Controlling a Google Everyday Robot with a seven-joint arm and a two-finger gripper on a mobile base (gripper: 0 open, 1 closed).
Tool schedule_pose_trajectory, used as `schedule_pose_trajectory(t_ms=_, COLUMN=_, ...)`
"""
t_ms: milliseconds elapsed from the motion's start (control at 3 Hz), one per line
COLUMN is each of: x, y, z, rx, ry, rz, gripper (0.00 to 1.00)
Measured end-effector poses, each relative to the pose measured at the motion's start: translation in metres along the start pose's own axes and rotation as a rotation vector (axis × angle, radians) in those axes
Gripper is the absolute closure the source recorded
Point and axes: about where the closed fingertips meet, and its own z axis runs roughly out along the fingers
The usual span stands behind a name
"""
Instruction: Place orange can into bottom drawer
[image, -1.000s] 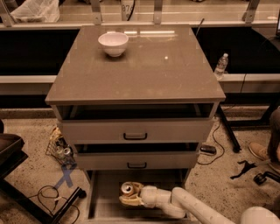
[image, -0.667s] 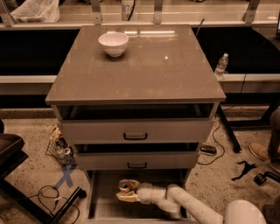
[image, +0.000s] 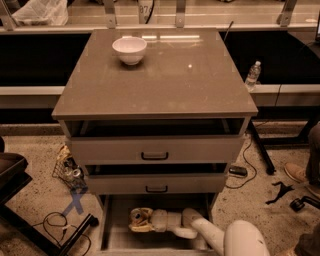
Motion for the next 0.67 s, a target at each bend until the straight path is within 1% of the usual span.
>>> schedule_pose_trajectory(t_ms=333, x=0.025, y=-0.007, z=0.003, rx=-0.008, ry=0.041, rz=-0.007, gripper=1.0)
schedule_pose_trajectory(t_ms=667, x=0.042, y=-0.012, z=0.011, rx=-0.018, ry=0.075, rz=-0.016, gripper=1.0)
